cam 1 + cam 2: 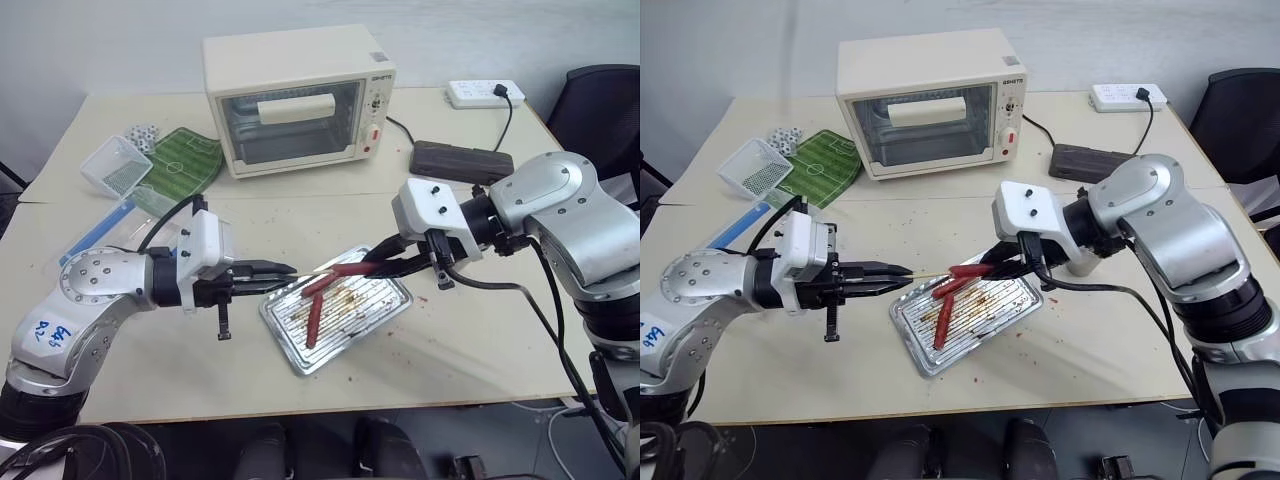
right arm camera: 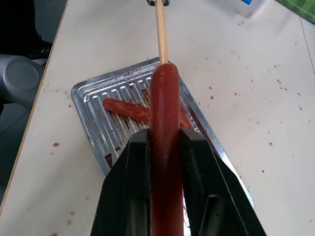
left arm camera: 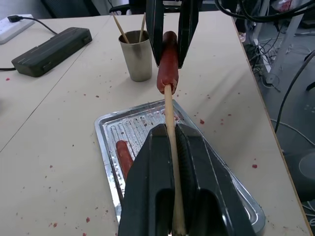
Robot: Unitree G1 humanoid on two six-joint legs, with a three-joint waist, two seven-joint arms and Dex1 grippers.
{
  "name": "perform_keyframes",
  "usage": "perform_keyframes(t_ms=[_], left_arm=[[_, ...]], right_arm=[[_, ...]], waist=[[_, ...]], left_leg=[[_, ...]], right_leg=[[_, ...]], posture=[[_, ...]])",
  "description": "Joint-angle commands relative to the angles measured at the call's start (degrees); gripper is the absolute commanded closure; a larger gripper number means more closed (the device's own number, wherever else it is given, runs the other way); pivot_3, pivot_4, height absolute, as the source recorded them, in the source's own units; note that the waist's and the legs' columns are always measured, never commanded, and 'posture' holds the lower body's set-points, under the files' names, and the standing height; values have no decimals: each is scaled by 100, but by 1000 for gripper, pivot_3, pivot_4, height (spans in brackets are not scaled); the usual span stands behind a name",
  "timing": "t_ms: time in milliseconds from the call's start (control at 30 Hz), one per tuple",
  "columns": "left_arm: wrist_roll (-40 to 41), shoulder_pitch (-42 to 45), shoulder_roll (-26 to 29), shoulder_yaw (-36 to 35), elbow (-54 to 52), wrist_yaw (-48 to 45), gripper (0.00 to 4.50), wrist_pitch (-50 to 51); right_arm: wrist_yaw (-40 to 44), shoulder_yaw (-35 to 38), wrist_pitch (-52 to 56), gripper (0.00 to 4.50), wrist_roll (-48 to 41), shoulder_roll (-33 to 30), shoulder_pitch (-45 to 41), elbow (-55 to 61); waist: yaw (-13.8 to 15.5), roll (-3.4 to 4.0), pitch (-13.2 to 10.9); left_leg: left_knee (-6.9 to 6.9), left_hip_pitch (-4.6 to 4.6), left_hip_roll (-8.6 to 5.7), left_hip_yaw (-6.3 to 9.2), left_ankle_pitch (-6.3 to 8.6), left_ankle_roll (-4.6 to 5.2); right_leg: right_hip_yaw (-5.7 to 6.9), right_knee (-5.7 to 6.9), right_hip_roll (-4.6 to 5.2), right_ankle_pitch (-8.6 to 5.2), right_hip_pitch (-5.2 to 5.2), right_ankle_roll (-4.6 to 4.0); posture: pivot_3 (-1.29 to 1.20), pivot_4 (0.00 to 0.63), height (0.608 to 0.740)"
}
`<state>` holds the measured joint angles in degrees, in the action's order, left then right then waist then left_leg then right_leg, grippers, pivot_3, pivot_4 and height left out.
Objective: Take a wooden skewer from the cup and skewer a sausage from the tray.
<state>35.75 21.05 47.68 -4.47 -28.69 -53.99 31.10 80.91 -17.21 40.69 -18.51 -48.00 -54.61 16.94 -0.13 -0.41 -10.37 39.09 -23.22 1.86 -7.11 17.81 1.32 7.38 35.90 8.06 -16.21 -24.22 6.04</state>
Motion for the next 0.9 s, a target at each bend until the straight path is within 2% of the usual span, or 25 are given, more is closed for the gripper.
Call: perform_keyframes(t_ms=[33, 200, 300, 500, 533, 767, 867, 900], left_arm=[[-143, 118, -71, 153, 16, -31, 4500, -127], [-229, 28, -136, 154, 29, 52, 4500, -187], [-308, -128, -216, 38, -27, 250, 4500, -190], [-370, -740, -391, -404, -417, 932, 4500, -115], [-370, -878, -435, -536, -531, 1108, 4500, -83], [-398, -1842, -988, -2150, -1526, 2781, 4500, 450], [-549, -2136, -1235, -3003, -1812, 3503, 4500, 734], [-644, -2270, -1334, -3319, -1883, 3722, 4500, 806]], right_arm=[[-3, 106, -155, 3693, -165, 134, -293, 363], [-59, 155, -81, 3693, -210, 184, -338, 331], [-223, 273, 82, 3128, -249, 204, -350, 224], [-668, 570, 133, 1109, -180, 167, -550, -309], [-775, 672, 226, 1109, -228, 197, -623, -429], [-1339, 1336, 1209, 1109, -892, 427, -747, -696], [-1517, 1672, 1899, 514, -1471, 604, -747, -637], [-1530, 1751, 2047, 169, -1648, 628, -725, -554]], waist=[[-1, 0, 0], [-1, 0, 0], [-2, 0, 0], [-3, 0, 0], [-6, 0, 0], [-8, -1, 0], [-9, -1, 0], [-8, 0, 0]], left_leg=[[1, 0, 0, 0, 0, 0], [1, 0, -1, 0, 0, 0], [1, 0, -1, 0, 0, 0], [1, 0, 4, 1, 0, 0], [1, 0, 5, 1, 0, 0], [1, 0, 10, 5, 0, 1], [1, 0, 10, 6, 1, 2], [1, 0, 10, 7, 1, 2]], right_leg=[[0, 1, 0, 0, 0, 0], [0, 1, -1, 0, 0, 0], [1, 2, -2, 0, 0, 0], [-1, 2, 0, 0, 0, 0], [-1, 2, 1, 0, 0, 0], [0, 3, 6, 0, 1, 0], [0, 3, 8, 0, 2, 0], [1, 4, 8, 0, 2, 0]], posture=[[0, 150, 740], [0, 150, 740], [0, 150, 740], [0, 150, 740], [0, 150, 740], [0, 150, 740], [0, 150, 740], [0, 150, 740]])
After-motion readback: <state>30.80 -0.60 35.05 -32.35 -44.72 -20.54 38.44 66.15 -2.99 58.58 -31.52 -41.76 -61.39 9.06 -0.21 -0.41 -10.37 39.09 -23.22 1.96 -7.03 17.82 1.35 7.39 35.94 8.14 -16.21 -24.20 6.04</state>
